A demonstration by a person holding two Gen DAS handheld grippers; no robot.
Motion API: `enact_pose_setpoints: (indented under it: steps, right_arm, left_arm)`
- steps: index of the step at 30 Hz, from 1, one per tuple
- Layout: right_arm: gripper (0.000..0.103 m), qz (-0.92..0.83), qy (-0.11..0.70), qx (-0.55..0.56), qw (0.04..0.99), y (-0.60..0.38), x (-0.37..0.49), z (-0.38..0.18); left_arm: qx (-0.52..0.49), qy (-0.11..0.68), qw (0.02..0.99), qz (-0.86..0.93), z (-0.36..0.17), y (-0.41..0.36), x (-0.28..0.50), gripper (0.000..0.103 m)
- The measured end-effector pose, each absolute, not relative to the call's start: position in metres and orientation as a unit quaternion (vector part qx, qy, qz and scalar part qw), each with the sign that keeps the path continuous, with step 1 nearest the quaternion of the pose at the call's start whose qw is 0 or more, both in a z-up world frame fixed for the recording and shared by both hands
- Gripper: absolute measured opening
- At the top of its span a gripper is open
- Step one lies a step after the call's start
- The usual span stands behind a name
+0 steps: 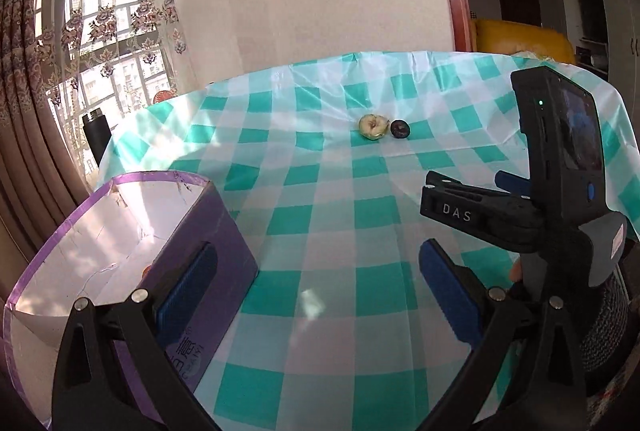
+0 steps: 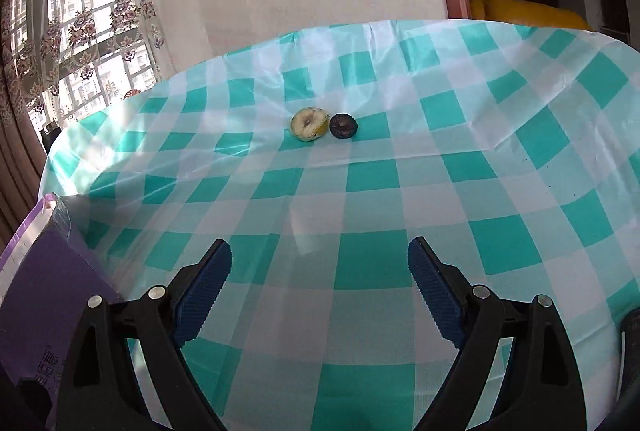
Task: Organize fruits
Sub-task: 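Move both tools back toward the last two fruits on the table, then grasp the small dark fruit with the right tool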
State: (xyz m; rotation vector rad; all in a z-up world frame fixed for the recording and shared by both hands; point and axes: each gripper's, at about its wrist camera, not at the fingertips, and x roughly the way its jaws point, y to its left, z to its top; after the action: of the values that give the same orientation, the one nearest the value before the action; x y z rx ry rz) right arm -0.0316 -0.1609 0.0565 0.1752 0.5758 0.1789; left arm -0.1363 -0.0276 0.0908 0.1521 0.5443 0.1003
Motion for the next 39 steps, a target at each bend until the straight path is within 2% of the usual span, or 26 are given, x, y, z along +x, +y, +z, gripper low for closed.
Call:
enact_pose_setpoints:
  steps: [4, 12, 17, 31, 39]
  right_arm:
    - [0.086, 0.046, 0.279, 0.080, 0.956, -0.171, -0.029, 0.057]
    - [0.086, -0.008, 0.307, 0.088, 0.947, -0.186, -0.004, 0.053]
    - [0.086, -0.032, 0.312, 0.064, 0.947, -0.182, 0.019, 0.052]
    - [0.086, -0.046, 0.319, 0.054, 0.945, -0.174, 0.090, 0.053]
    - [0.086, 0.002, 0.365, 0.091, 0.926, -0.186, 0.135, 0.042]
  left_arm:
    - [0.013, 0.313, 0.949, 0.030, 0.069, -0.021, -0.075, 0.101]
    - [-0.128, 0.347, 0.927, 0.058, 0.036, 0.016, 0.000, 0.101]
    - [-0.155, 0.375, 0.913, 0.044, 0.023, 0.012, 0.035, 0.101]
    - [-0.204, 0.387, 0.898, 0.044, 0.016, 0.027, 0.099, 0.101]
    - [-0.195, 0.384, 0.902, 0.047, 0.017, 0.028, 0.137, 0.101]
